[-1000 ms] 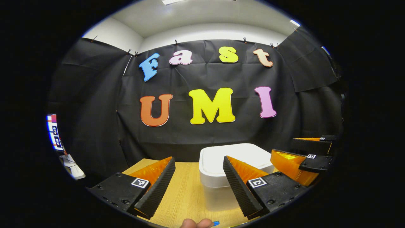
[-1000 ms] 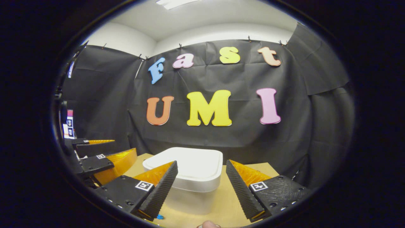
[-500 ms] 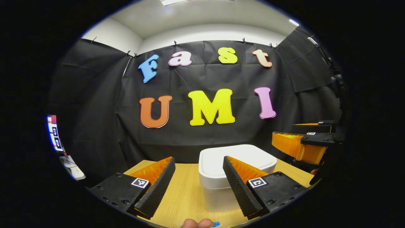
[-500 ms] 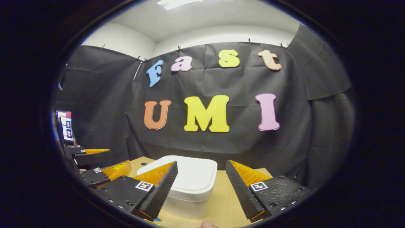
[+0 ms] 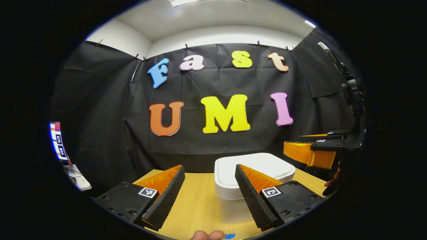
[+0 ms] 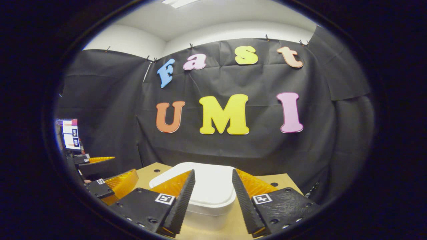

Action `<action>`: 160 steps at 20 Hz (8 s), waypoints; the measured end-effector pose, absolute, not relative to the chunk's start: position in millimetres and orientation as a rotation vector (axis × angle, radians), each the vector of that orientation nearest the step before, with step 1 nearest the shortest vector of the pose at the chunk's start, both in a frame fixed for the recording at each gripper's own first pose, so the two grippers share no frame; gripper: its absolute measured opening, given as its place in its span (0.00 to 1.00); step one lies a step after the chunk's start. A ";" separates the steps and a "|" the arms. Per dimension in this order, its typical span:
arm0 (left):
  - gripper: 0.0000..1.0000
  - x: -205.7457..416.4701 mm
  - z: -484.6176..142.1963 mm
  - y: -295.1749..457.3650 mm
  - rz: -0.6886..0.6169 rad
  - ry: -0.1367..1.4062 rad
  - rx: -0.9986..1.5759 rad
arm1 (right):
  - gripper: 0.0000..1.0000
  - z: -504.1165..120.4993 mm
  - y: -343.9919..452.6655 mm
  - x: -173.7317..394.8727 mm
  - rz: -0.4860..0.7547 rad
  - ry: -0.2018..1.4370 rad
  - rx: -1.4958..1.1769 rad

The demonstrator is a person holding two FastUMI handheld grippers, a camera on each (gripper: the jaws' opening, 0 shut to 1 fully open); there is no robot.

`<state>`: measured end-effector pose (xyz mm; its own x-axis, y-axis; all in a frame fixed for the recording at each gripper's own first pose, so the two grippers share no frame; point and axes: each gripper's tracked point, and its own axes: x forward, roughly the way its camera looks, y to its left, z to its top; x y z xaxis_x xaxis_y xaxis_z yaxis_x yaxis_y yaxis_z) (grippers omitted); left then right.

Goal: Press the lid of the desktop garbage bin to open it, pick up the crumpled paper on the desktop and throw it into the bin, then pick up the pop can on the desktop and drop it into the bin, and finally close the garbage bin lid.

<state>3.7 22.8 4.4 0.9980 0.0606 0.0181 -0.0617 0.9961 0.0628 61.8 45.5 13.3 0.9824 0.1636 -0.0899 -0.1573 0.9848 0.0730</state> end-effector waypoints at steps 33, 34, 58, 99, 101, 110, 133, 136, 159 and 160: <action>0.98 -4.1 -39.4 18.5 0.037 0.043 0.036 | 0.44 -13.0 61.0 74.1 0.160 0.091 0.019; 0.98 -3.4 -40.3 18.1 0.038 0.043 0.038 | 0.60 -2.1 57.9 69.3 0.156 0.051 0.029; 0.98 -23.6 -123.5 -26.8 -0.044 0.214 0.027 | 0.97 -28.5 8.8 7.4 0.140 -0.028 0.029; 0.35 -68.0 -321.5 -39.2 -0.027 0.626 -0.029 | 0.96 -235.1 -10.0 -80.5 0.144 0.263 0.114; 0.29 -66.3 -312.8 -38.2 -0.031 0.602 -0.044 | 0.96 -240.1 -8.1 -79.4 0.143 0.273 0.119; 0.24 -53.5 -248.3 -7.5 0.035 0.426 -0.078 | 0.96 -258.7 1.0 -73.1 0.138 0.309 0.082; 0.21 -27.4 -113.4 8.9 0.047 0.107 -0.070 | 0.98 -316.4 3.8 -57.8 0.130 0.453 0.104; 0.24 -25.8 -100.3 8.8 0.048 0.078 -0.058 | 0.97 -319.3 3.1 -58.3 0.130 0.460 0.108; 0.28 36.4 -15.6 6.6 0.007 -0.024 -0.041 | 0.81 -263.2 -41.2 -60.4 0.099 0.376 0.113; 0.28 41.5 -12.9 3.9 -0.002 -0.028 -0.038 | 0.81 -260.9 -44.8 -59.6 0.095 0.372 0.108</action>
